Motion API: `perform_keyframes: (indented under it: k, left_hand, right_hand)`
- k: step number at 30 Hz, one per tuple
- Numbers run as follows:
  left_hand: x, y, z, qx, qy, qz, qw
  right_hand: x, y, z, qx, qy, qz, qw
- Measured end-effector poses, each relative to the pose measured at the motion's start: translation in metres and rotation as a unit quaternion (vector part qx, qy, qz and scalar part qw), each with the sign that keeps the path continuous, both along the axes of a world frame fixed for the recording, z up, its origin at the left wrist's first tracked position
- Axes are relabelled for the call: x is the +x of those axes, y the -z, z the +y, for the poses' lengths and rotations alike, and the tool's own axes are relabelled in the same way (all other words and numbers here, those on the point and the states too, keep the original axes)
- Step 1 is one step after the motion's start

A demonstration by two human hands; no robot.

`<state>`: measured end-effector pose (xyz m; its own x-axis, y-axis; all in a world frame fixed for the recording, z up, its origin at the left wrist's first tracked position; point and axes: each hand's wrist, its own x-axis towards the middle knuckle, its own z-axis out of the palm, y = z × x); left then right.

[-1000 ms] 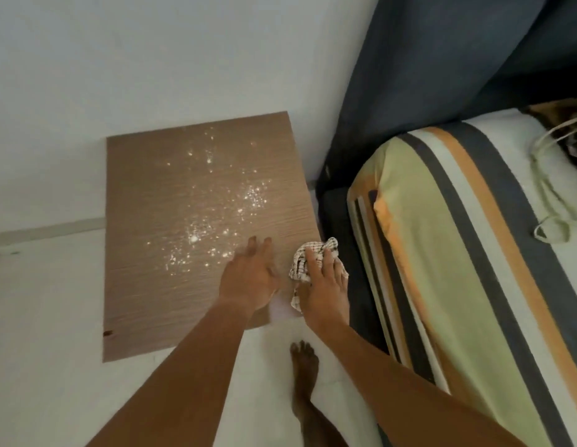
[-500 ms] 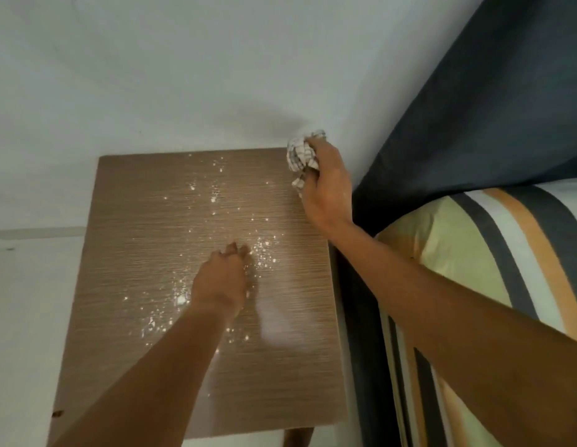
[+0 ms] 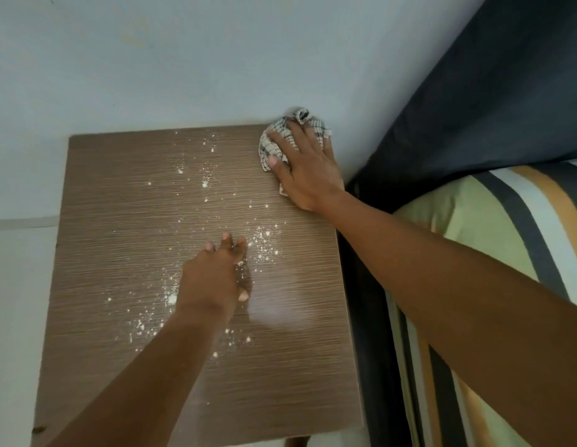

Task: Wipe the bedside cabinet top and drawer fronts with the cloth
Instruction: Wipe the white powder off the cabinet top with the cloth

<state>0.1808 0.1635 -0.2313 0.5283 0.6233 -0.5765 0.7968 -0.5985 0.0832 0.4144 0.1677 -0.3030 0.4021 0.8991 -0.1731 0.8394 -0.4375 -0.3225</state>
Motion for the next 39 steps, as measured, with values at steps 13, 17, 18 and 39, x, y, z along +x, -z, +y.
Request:
perform_keyframes:
  k: [13,17,18,39]
  left_hand:
    - [-0.016,0.008,-0.005,0.027,0.036,-0.092,0.995]
    - [-0.037,0.017,-0.018,0.092,0.069,-0.131,0.985]
    - [-0.045,0.018,-0.026,0.112,0.083,-0.135,0.981]
    - [-0.079,0.015,-0.091,0.099,0.061,-0.084,0.990]
  right_hand:
    - [-0.130,-0.007,-0.150,0.010,-0.008,-0.009,1.000]
    - [-0.204,0.000,-0.193,0.027,0.179,-0.014,0.983]
    - [-0.221,0.000,-0.201,0.030,0.209,-0.018,0.977]
    - [-0.286,-0.017,-0.313,0.294,0.396,0.036,0.869]
